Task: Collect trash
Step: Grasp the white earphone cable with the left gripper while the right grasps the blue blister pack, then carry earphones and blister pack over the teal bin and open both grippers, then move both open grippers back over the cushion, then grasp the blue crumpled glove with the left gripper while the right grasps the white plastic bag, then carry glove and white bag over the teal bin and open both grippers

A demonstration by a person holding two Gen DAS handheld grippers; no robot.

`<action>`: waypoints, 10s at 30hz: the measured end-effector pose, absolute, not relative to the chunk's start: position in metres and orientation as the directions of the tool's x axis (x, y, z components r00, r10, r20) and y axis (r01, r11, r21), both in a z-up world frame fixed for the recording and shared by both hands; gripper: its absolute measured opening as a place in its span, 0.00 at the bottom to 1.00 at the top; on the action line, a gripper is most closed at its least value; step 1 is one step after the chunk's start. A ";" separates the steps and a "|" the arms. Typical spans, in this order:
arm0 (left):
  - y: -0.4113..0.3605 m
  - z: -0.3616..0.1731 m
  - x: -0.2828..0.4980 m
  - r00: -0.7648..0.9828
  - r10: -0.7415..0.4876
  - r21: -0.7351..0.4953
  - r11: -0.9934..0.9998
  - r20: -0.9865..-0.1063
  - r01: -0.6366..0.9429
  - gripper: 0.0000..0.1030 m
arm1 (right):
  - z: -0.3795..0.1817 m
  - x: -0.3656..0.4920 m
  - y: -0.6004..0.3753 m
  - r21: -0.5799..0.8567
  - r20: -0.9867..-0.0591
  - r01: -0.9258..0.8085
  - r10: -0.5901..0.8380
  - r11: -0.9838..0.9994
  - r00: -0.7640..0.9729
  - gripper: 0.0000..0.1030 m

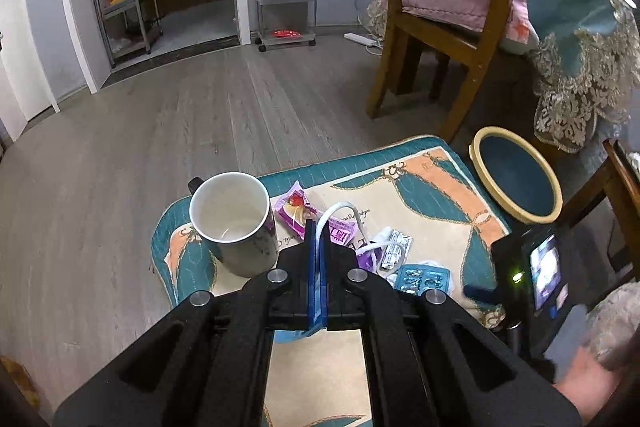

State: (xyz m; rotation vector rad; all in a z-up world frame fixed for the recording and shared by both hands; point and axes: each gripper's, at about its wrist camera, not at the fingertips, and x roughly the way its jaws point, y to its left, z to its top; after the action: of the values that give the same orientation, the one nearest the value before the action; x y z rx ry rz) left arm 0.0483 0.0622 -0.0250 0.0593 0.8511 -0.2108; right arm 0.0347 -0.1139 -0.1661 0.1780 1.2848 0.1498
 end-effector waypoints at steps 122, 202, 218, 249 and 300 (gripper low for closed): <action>-0.289 -0.052 0.138 0.488 -0.449 -0.101 0.805 -0.748 0.585 0.35 | -0.115 0.115 -0.459 0.271 -0.862 0.298 0.093 0.916 0.499 0.12; -0.023 -0.149 0.030 0.377 -0.143 -0.045 0.965 -0.915 0.257 0.85 | -0.108 0.112 -0.197 0.182 -0.909 -0.128 0.216 0.975 0.358 0.08; -0.035 -0.149 0.038 0.328 -0.202 -0.114 0.957 -0.923 0.269 0.18 | -0.103 0.117 -0.216 0.210 -0.897 -0.122 0.241 0.970 0.370 0.08; -0.044 -0.052 0.046 0.597 -0.219 -0.059 0.959 -0.772 0.276 0.17 | -0.070 0.101 -0.297 0.288 -0.840 0.044 0.230 0.957 0.490 0.08; -0.276 -0.080 0.118 0.521 -0.365 -0.039 0.844 -0.771 0.534 0.81 | -0.128 0.123 -0.481 0.325 -0.858 0.457 0.055 0.828 0.511 0.76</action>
State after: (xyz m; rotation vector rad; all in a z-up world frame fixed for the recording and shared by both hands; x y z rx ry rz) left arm 0.1184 -0.2758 -0.0798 0.2132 0.8687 -0.5440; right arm 0.1231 -0.4807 -0.1278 0.5666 1.0185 -0.2577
